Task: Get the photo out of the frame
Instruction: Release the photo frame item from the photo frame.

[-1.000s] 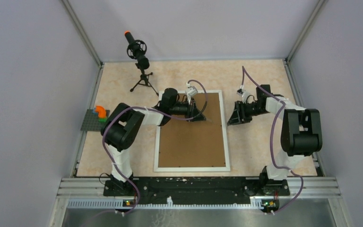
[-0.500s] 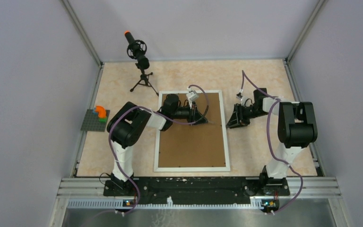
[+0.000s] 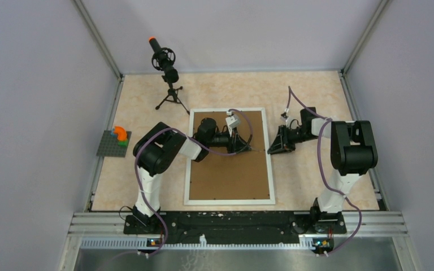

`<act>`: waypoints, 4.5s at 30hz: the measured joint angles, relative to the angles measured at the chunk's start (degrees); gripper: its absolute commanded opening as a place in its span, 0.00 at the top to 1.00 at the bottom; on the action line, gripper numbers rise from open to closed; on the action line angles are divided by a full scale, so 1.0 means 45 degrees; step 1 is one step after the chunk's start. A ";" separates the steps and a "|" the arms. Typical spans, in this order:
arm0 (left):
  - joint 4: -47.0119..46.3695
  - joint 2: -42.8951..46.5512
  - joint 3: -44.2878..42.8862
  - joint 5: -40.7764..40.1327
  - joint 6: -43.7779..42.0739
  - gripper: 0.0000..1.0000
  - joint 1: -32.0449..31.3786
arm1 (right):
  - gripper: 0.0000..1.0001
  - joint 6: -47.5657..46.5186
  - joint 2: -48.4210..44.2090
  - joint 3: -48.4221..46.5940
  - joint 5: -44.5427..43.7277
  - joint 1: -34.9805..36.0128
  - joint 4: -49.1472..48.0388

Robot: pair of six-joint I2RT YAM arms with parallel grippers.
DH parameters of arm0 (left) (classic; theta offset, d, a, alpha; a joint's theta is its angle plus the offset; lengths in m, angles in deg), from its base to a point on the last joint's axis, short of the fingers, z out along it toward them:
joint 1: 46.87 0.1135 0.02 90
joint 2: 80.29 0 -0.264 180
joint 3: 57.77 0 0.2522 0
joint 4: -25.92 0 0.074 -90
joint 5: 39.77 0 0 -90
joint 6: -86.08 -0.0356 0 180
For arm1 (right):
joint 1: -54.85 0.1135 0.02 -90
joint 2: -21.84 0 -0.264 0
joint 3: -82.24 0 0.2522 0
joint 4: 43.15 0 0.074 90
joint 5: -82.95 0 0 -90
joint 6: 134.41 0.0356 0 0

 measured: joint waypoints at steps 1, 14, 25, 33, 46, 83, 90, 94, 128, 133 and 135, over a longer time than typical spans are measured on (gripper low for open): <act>-0.0141 -0.0058 -0.0010 -0.0034 0.0010 1.00 -0.0024 | 0.78 0.0058 0.0000 0.0058 0.0049 0.0024 -0.0087; -0.0855 -0.0627 -0.0359 -0.0185 0.0015 1.00 -0.0238 | 0.87 0.0374 0.0000 0.0141 0.0112 0.0053 -0.0301; -0.0971 -0.1059 -0.0879 0.0282 -0.0015 1.00 -0.0209 | 0.93 0.0539 0.0146 0.0029 0.0121 0.0102 -0.0272; -0.0602 -0.0583 -0.0495 0.0010 0.0068 1.00 -0.0151 | 0.96 0.0646 0.0423 -0.0287 0.0107 0.0199 0.0078; 0.0058 0.0520 0.0563 -0.0505 0.0136 1.00 -0.0019 | 0.96 0.0860 0.0753 -0.0389 0.0515 0.0379 0.0010; -0.0461 -0.0078 0.0102 -0.0068 -0.0180 1.00 0.0267 | 0.96 0.0899 0.0758 -0.0389 0.0515 0.0374 0.0019; -0.0860 -0.0228 0.0146 -0.0073 -0.0189 1.00 0.0160 | 0.96 0.0899 0.0758 -0.0389 0.0515 0.0374 0.0024; -0.1156 -0.0350 0.0146 -0.0175 -0.0170 1.00 0.0010 | 0.96 0.0899 0.0758 -0.0389 0.0515 0.0374 0.0024; -0.1015 0.0272 0.0806 -0.0019 0.0709 1.00 0.0481 | 0.96 0.0889 0.0767 -0.0389 0.0529 0.0359 0.0044; -0.1185 -0.0165 0.0461 0.0010 0.0641 1.00 0.0301 | 0.96 0.0889 0.0767 -0.0389 0.0525 0.0359 0.0044; -0.1229 -0.0306 0.0306 0.0039 0.0607 1.00 0.0282 | 0.96 0.0889 0.0767 -0.0389 0.0525 0.0355 0.0044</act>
